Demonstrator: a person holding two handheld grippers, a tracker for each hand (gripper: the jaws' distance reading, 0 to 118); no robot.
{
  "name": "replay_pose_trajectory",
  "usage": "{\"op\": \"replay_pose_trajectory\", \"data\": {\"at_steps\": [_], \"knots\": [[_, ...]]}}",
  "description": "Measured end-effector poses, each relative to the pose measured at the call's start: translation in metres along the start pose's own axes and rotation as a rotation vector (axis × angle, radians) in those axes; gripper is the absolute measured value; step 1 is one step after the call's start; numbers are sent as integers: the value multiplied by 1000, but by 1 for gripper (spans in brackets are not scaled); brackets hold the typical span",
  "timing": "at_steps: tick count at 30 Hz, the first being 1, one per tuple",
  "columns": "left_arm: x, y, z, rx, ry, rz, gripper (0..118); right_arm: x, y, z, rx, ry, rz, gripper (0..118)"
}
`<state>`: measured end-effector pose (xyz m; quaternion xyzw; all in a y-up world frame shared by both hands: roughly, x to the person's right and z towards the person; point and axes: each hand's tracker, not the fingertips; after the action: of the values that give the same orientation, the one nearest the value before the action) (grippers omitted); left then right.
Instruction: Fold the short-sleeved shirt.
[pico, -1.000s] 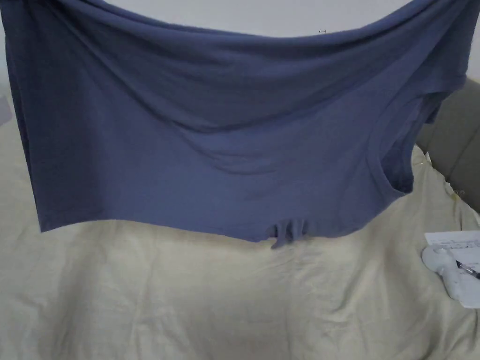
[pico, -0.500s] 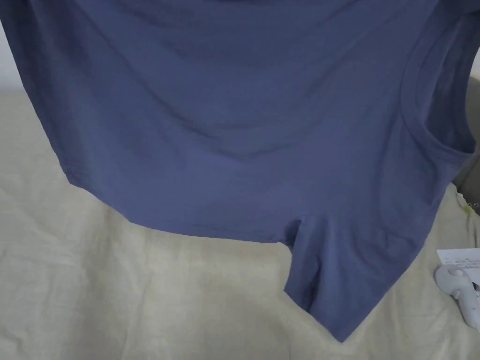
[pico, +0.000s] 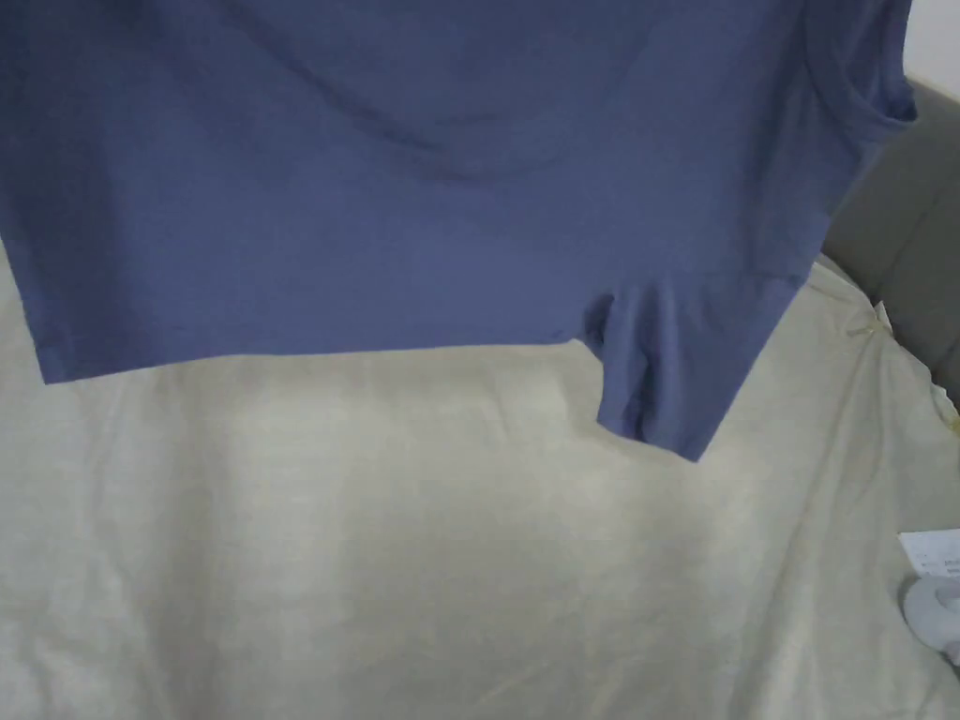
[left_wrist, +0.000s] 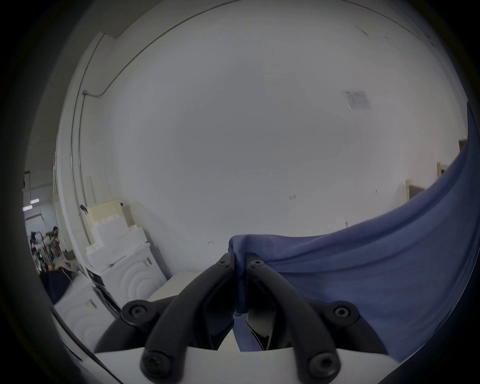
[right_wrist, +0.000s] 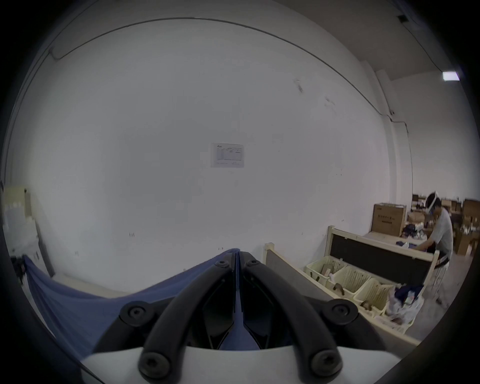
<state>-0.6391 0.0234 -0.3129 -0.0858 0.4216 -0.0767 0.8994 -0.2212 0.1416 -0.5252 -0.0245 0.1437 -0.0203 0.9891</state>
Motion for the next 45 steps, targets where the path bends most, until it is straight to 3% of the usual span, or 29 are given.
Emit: {"op": "replay_pose_trajectory", "data": {"at_steps": [3, 9, 13, 17, 22, 26, 33, 36, 39, 45], "knots": [[11, -11, -19, 2, 12, 9, 3, -6, -6, -14, 13, 9, -40, 1], [20, -42, -54, 4, 41, 37, 3, -18, -40, -42, 5, 27, 9, 1], [39, -84, -66, -74, 34, 11, 3, -12, -91, -62, -104, 64, -25, 1], [62, -141, -70, -174, -13, -26, 3, -4, -165, -76, -253, 64, 71, 1], [86, -218, -54, -303, -80, -98, 3, 18, -264, -75, -439, 72, 51, 1], [89, -278, -34, -423, -114, -90, 3, 44, -341, -47, -581, 79, 0, 1], [60, -369, 34, -661, -119, 67, 3, 90, -444, 23, -796, 86, -87, 1], [44, -394, 73, -689, -129, 89, 3, 104, -474, 69, -839, 96, -67, 1], [19, -410, 111, -708, -123, 197, 3, 114, -492, 114, -871, 90, 44, 1], [-31, -433, 193, -705, -135, 340, 3, 150, -507, 203, -843, 120, 3, 1]]}}
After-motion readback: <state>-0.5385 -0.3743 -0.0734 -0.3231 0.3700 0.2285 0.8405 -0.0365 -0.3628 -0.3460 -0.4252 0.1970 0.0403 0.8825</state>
